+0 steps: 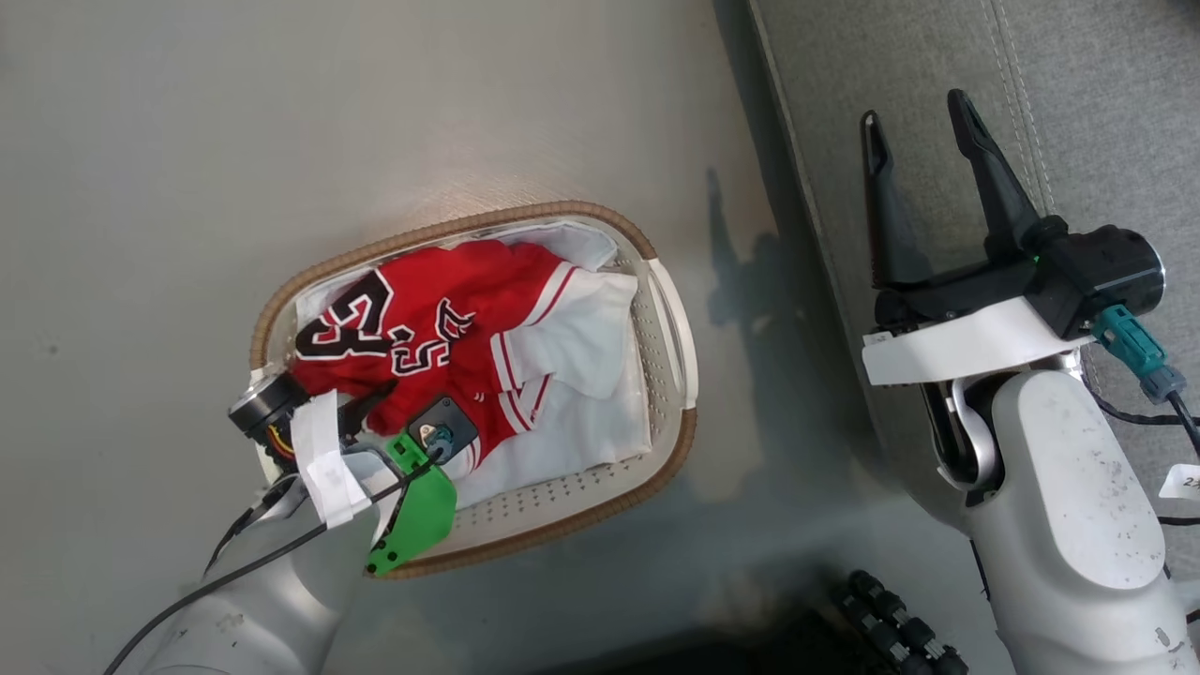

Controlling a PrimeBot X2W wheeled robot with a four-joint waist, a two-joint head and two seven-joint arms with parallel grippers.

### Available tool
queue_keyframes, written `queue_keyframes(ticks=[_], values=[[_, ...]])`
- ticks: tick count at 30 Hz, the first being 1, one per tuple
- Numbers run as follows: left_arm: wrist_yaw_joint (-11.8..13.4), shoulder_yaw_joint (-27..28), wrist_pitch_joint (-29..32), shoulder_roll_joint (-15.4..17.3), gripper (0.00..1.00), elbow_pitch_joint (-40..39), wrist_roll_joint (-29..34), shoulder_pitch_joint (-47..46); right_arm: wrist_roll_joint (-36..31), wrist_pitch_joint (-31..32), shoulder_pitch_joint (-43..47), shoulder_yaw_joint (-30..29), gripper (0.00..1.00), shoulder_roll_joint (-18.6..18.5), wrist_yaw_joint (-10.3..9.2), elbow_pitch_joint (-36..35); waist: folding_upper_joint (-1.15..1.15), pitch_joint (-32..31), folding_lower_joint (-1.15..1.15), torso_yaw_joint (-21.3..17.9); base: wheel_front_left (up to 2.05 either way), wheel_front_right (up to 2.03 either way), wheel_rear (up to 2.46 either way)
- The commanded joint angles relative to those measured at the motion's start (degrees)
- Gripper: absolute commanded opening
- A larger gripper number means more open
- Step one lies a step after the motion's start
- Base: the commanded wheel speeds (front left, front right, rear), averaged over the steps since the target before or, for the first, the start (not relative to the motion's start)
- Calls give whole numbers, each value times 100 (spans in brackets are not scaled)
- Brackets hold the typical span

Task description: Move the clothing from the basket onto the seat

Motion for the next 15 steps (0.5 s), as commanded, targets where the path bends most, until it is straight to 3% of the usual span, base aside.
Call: queue_keyframes(ticks=[1,13,15], values=[[75,-32,40,102,100,47,78,-130,52,-10,-111,31,100,-10,-8,-37,0,345,-1,-275,0,0,0],[446,-241,385,256,99,229,146,-297,264,-10,-229,241,100,-11,-8,-43,0,508,-1,-396,0,0,0],[494,-261,507,261,67,251,138,-315,290,-10,-238,253,100,-12,-8,-35,0,515,-1,-418,0,0,0]])
